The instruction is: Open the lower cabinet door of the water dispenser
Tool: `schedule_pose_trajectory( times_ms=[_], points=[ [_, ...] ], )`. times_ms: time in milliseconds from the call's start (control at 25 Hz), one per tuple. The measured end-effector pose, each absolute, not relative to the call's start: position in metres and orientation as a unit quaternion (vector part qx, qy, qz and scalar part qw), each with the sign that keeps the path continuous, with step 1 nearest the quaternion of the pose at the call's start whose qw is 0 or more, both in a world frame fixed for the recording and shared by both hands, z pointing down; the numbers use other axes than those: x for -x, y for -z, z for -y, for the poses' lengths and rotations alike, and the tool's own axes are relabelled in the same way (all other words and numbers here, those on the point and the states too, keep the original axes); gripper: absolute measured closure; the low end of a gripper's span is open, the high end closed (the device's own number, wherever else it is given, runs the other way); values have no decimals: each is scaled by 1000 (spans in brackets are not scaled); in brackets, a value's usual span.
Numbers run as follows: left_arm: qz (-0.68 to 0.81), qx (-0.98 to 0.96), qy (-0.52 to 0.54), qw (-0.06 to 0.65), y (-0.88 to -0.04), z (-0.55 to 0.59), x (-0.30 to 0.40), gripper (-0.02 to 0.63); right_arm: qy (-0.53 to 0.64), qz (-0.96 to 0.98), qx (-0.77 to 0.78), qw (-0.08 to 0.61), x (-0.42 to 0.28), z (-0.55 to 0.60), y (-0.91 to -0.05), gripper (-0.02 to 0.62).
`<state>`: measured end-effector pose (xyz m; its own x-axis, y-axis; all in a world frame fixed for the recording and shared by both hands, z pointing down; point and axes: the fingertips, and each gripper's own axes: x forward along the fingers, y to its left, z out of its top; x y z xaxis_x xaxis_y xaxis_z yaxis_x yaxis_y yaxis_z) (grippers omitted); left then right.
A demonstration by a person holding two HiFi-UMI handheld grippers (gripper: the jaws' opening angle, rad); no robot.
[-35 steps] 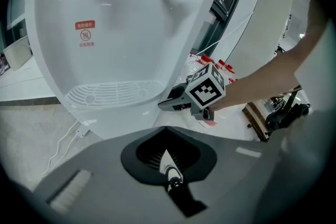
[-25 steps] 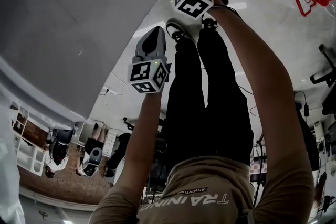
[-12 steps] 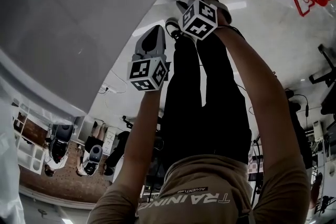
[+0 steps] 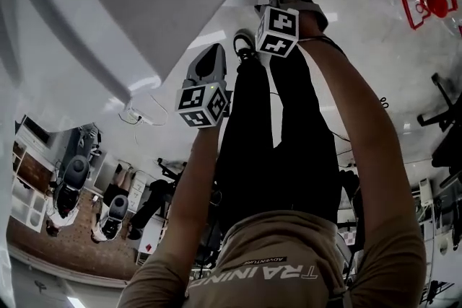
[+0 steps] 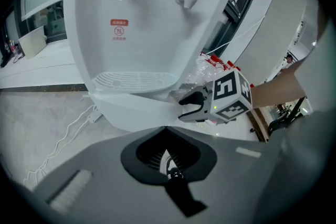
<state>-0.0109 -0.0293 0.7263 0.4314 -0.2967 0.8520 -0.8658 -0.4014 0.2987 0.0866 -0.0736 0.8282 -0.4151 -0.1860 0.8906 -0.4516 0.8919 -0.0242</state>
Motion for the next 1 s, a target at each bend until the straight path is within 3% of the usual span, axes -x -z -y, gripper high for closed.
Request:
schedule_pose_trajectory(
  times_ms=[160,520,1000],
  points=[
    [390,-752,-360,391,-726,23,16,598,-113,834,-176,511,-78,78,-831,403],
    [403,-753,-343,391,-729,7,55,598,-207,811,-210,506,-46,31,-828,408],
    [452,-730,-326,395,-735,-23,171,598,-345,771,-236,480,69,-48,-831,410]
  ],
)
